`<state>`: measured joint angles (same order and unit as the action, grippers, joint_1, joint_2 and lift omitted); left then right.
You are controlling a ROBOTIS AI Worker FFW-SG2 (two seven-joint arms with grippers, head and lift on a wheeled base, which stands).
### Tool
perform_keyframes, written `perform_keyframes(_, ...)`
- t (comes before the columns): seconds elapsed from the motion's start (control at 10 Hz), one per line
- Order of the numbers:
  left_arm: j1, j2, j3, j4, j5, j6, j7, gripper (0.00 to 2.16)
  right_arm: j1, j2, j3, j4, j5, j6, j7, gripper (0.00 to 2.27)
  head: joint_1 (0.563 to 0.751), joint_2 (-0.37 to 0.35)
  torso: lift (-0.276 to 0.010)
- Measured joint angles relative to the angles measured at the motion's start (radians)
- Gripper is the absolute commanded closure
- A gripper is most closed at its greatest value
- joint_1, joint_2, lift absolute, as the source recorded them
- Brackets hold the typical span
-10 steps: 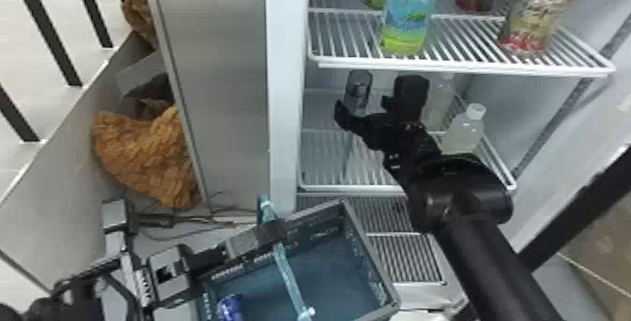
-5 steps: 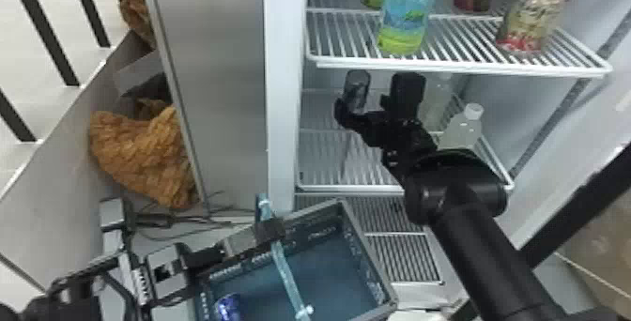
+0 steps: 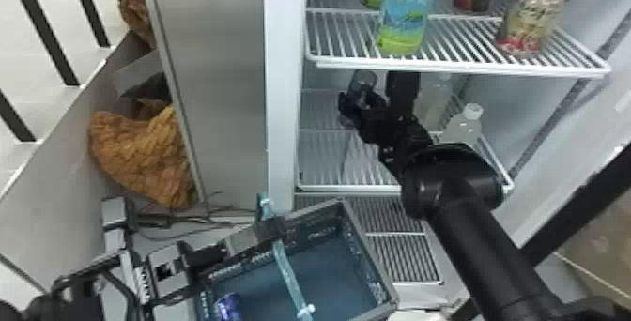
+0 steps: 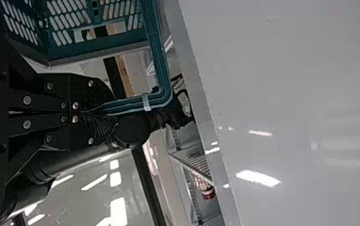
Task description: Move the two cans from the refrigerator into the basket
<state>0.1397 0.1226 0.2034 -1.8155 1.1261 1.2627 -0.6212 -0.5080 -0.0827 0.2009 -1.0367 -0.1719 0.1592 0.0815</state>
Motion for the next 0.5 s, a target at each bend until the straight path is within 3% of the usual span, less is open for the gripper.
perform_keyframes(0.5,0.002,0.000,0.000,0.000,0.003,-0.002,0.000,1.21,0.068,-0.014,0.008,-0.115,0.013,-0.009,-0.003,1.28,0.695,-0.097,-0.219)
